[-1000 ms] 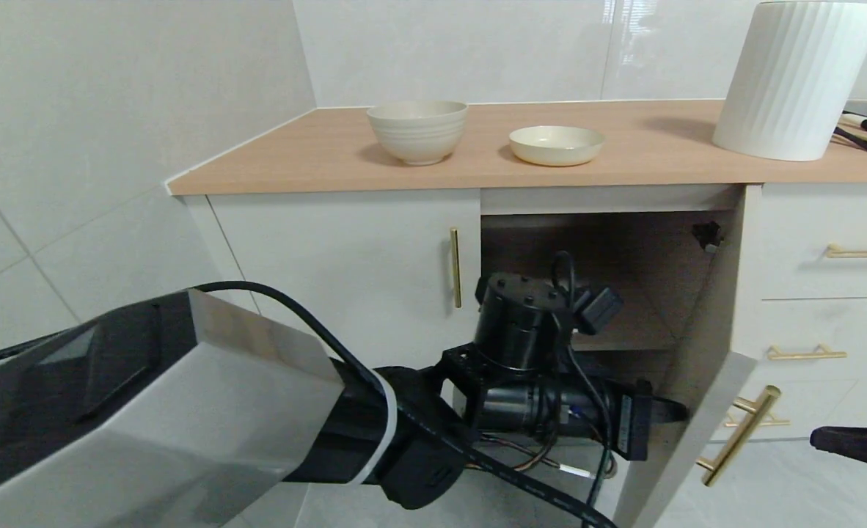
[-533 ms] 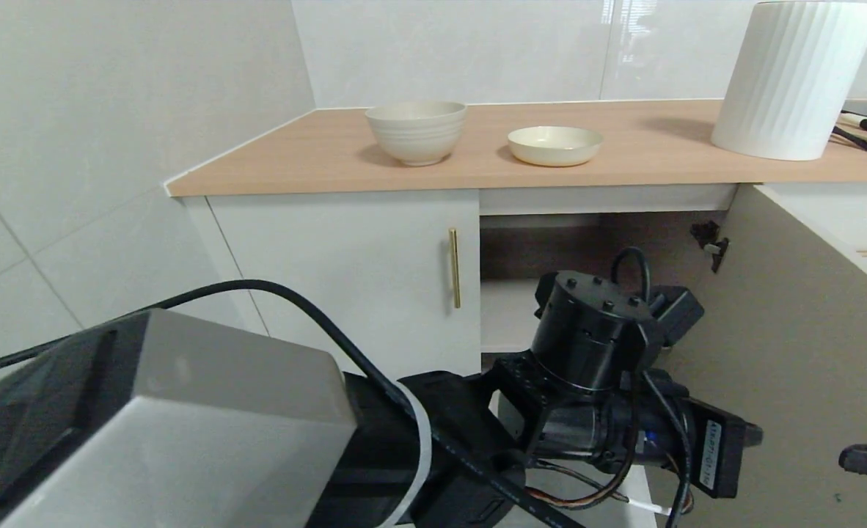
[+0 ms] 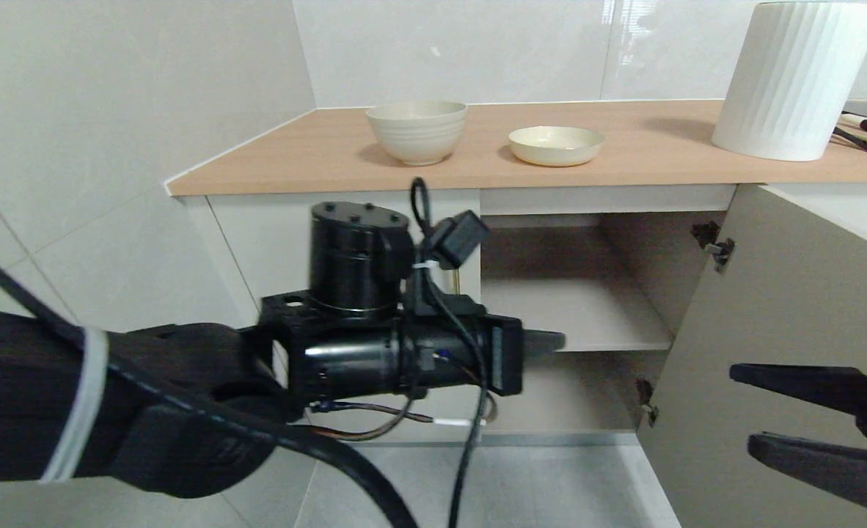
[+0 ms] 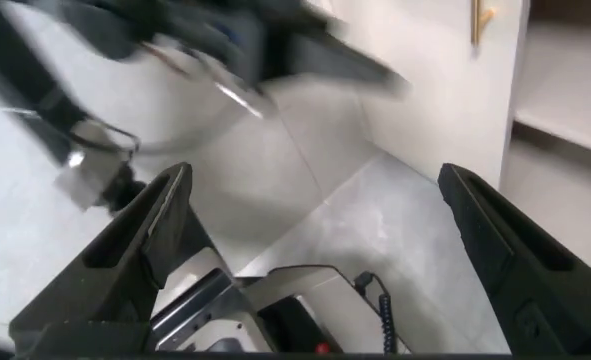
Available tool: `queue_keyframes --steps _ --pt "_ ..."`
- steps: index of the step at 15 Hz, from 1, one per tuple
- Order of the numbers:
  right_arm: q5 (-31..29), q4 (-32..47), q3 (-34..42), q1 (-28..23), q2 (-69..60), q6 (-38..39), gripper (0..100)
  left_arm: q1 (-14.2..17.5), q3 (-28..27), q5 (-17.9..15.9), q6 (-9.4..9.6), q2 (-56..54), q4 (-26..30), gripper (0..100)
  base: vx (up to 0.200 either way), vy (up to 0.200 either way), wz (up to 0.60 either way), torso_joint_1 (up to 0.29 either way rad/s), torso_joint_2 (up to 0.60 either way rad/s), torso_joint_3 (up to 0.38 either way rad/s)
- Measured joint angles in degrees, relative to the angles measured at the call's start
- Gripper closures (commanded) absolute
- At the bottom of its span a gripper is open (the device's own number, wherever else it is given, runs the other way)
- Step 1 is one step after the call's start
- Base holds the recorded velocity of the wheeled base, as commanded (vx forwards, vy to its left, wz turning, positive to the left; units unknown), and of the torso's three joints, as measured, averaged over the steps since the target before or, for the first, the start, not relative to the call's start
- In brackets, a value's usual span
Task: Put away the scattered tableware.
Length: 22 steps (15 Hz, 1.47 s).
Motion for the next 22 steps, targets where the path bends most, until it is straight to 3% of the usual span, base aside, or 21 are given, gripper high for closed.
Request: queue_keyframes --steps 4,7,9,10,12,17,22 --pt "-1.29 -0.24 -7.30 -1.01 10.31 -1.45 0 8.13 13.12 -0.09 1.41 -14.70 0.07 100 0.000 0.000 0.00 0.000 0.00 0.000" --pt "-12.87 -0.06 -9.47 -1.34 13.73 -1.61 0 14.07 24.78 -0.17 6.12 -27.03 0.46 100 0.000 0.000 0.00 0.000 0.00 0.000" --pt "-14.59 2.02 -9.86 -1.34 13.51 -1.61 0 16.52 26.89 -0.22 7.35 -31.43 0.74 100 0.000 0.000 0.00 0.000 0.00 0.000" --pt "-14.74 4.08 -9.89 -1.34 13.03 -1.61 0 17.26 26.87 -0.23 7.41 -32.45 1.34 0 0.000 0.000 0.00 0.000 0.00 0.000" --pt "-14.81 5.56 -10.09 -1.38 11.93 -1.78 0 18.09 26.30 -0.20 7.46 -33.13 2.19 0 0.000 0.000 0.00 0.000 0.00 0.000" --pt "-16.15 5.77 -10.95 -1.38 11.22 -1.78 0 23.56 23.65 1.61 7.13 -32.89 2.49 0 0.000 0.000 0.00 0.000 0.00 0.000" --pt "-16.18 6.55 -11.22 -1.40 10.67 -1.78 0 24.39 22.63 2.73 7.11 -32.95 3.89 0 0.000 0.000 0.00 0.000 0.00 0.000"
